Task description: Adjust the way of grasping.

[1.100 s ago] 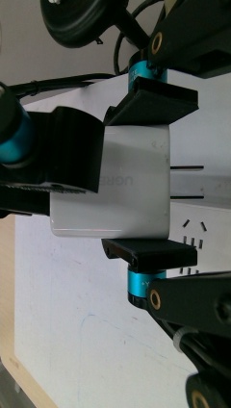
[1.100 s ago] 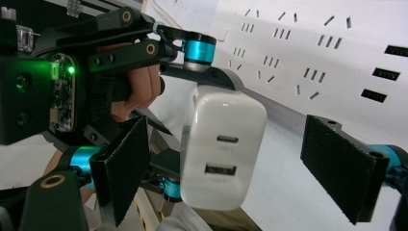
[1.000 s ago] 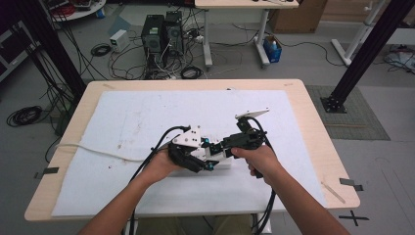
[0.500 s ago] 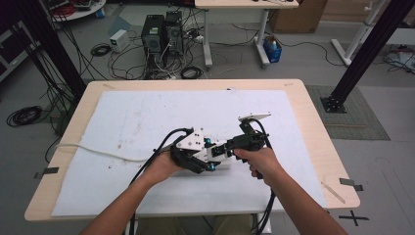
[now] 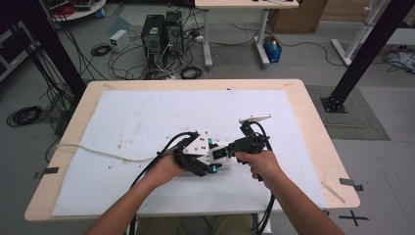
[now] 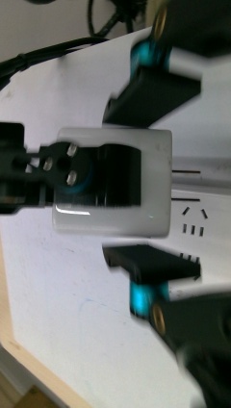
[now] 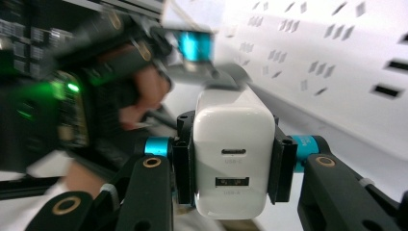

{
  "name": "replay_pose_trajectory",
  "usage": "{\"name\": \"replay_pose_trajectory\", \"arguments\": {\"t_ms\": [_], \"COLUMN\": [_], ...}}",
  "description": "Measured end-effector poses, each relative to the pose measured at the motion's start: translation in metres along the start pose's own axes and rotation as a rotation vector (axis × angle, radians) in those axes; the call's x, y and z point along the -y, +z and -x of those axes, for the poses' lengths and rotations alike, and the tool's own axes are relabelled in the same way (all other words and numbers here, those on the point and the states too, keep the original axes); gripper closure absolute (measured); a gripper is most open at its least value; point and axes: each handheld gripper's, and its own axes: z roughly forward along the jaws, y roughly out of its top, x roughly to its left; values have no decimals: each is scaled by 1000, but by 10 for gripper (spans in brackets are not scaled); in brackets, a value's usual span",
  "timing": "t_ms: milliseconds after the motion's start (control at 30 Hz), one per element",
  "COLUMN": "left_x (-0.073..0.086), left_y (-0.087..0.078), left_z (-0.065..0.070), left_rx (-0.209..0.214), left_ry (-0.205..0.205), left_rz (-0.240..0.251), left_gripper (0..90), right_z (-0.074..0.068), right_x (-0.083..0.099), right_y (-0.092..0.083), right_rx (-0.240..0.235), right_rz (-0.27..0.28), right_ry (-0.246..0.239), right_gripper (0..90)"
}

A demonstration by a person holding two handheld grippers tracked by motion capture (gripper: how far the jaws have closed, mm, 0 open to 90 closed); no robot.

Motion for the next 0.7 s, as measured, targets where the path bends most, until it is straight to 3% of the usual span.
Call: {"name": "replay_pose_trajectory", "arguments": {"t_ms": [100, 200, 267, 300, 367, 433, 500, 567, 700], "left_x": [4, 9, 15, 18, 26, 33, 39, 43, 53], "left_y": [-5, -13, -20, -24, -33, -42, -53, -62, -79], "left_z": [-5, -9, -13, -16, -22, -28, -33, -37, -45], "left_rx": [13, -7, -12, -17, -22, -21, -22, -27, -36], "left_ry": [-52, -99, -128, -145, -181, -225, -253, -267, -284], "left_rz": [-30, -79, -119, -147, -197, -237, -271, -301, -351], "left_gripper": [218, 170, 170, 170, 170, 170, 170, 170, 170], "right_z": [0, 0, -1, -1, -2, -3, -9, -16, -36], "right_x": [2, 2, 2, 2, 3, 2, 2, 1, 4], "right_y": [-4, -11, -14, -15, -16, -18, -18, -16, -10], "right_rx": [29, 37, 96, 94, 150, 171, 231, 278, 421], "right_rz": [36, 83, 84, 73, 62, 37, 5, -35, -134], "right_ry": [-81, -149, -192, -212, -242, -281, -338, -417, -582], "right_gripper": [622, 623, 623, 623, 623, 623, 623, 623, 624]}}
